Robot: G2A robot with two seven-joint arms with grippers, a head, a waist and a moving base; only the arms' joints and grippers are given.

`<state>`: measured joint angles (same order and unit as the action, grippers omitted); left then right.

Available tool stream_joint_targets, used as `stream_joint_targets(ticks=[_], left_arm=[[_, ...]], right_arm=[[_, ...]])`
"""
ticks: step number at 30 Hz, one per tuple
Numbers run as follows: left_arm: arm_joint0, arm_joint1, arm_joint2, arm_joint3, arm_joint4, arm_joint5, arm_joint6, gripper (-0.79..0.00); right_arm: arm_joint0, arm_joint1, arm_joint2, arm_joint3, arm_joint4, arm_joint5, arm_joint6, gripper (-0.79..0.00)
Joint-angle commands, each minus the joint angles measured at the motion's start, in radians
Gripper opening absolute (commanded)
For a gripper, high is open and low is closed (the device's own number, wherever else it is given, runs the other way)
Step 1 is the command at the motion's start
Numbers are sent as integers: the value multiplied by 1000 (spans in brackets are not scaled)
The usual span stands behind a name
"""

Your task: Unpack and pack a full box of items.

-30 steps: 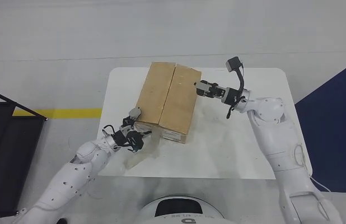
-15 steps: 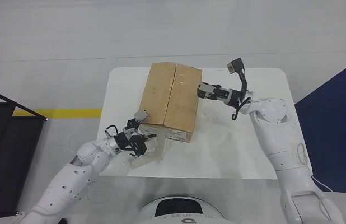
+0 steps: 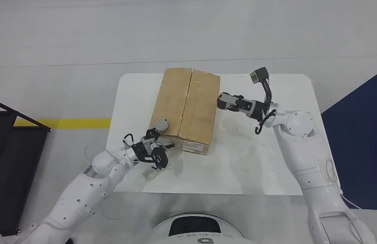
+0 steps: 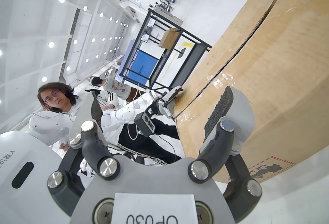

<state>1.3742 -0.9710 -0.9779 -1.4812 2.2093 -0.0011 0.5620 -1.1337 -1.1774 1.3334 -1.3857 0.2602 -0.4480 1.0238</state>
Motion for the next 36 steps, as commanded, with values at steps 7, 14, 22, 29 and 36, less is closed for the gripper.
stream_joint_targets(ticks=[7, 14, 22, 29, 36], left_arm=[[62, 16, -54, -32, 69, 53, 16, 0], [92, 29, -114, -46, 129, 70, -32, 0], [28, 0, -2, -11, 240, 42, -76, 0], [34, -10, 6, -34, 104, 1, 11, 0], [184, 31, -154, -162, -78, -95, 154, 0]], right_arm=[[5, 3, -12, 12, 10, 2, -5, 0], [25, 4, -28, 44, 22, -4, -4, 0], [27, 10, -14, 67, 43, -30, -12, 0], [18, 17, -7, 73, 50, -38, -10, 0], [43, 16, -30, 74, 46, -25, -9, 0]])
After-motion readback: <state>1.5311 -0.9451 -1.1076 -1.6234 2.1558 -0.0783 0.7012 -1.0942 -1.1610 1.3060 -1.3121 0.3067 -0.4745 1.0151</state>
